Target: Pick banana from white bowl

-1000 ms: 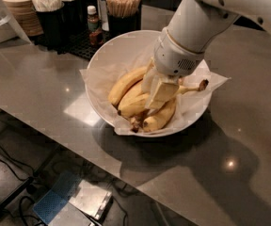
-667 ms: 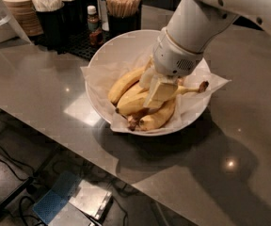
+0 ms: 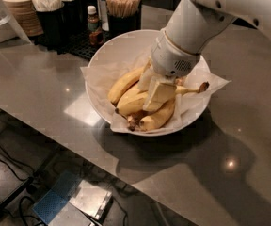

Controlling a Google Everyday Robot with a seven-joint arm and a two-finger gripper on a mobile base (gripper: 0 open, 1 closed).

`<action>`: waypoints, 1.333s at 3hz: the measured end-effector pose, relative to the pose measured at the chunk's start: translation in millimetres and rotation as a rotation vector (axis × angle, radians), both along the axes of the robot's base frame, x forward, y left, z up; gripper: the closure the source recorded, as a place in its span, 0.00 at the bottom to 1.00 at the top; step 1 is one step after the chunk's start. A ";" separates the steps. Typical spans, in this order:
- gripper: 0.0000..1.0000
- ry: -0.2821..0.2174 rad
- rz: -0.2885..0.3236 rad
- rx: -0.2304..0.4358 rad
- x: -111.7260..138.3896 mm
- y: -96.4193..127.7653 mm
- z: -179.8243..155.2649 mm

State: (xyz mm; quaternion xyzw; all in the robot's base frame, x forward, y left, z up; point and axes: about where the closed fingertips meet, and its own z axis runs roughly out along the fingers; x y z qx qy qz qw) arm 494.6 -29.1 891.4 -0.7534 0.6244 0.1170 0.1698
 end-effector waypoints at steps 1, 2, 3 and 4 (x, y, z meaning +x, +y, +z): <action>0.53 0.016 -0.001 0.023 0.7 4.4 -6.2; 0.52 0.030 -0.003 0.038 2.2 7.1 -11.1; 0.54 0.039 -0.005 0.048 2.8 8.4 -13.1; 0.73 0.038 -0.018 0.059 2.3 8.3 -14.3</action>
Offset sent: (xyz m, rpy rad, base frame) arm 0.0072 0.0114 -0.0274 0.0731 0.0685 -0.0108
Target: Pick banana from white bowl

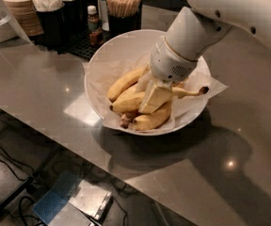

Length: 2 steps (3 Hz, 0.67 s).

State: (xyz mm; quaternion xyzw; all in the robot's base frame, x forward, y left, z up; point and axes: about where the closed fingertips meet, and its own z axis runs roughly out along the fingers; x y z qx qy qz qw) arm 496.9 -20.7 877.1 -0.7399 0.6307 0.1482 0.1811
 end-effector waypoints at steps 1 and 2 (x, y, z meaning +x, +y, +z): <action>0.96 -0.037 -0.060 0.066 -4.6 -3.7 3.3; 1.00 -0.116 -0.143 0.211 -39.3 -7.8 15.5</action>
Offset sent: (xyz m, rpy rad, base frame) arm -0.0445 -0.0410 0.0601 0.5104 -0.3744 -0.4060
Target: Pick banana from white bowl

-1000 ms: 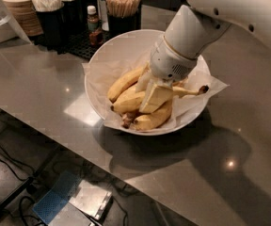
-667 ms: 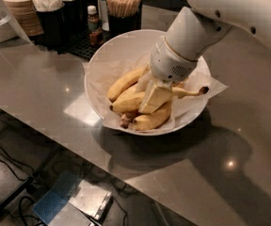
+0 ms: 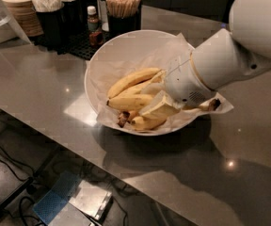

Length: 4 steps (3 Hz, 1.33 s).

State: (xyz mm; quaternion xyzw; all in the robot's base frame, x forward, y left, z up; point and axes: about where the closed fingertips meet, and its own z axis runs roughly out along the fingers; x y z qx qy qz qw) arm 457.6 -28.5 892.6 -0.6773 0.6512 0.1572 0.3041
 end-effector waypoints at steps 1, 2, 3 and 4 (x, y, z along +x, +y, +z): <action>1.00 -0.142 -0.096 0.093 -31.5 -9.0 18.3; 1.00 -0.314 -0.236 0.157 -43.5 -23.6 74.4; 1.00 -0.456 -0.283 0.150 -69.9 -11.4 144.6; 1.00 -0.456 -0.283 0.150 -69.9 -11.4 144.6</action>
Offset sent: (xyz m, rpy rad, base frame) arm -0.0620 -0.0515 0.1544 0.2431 -0.5209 -0.4259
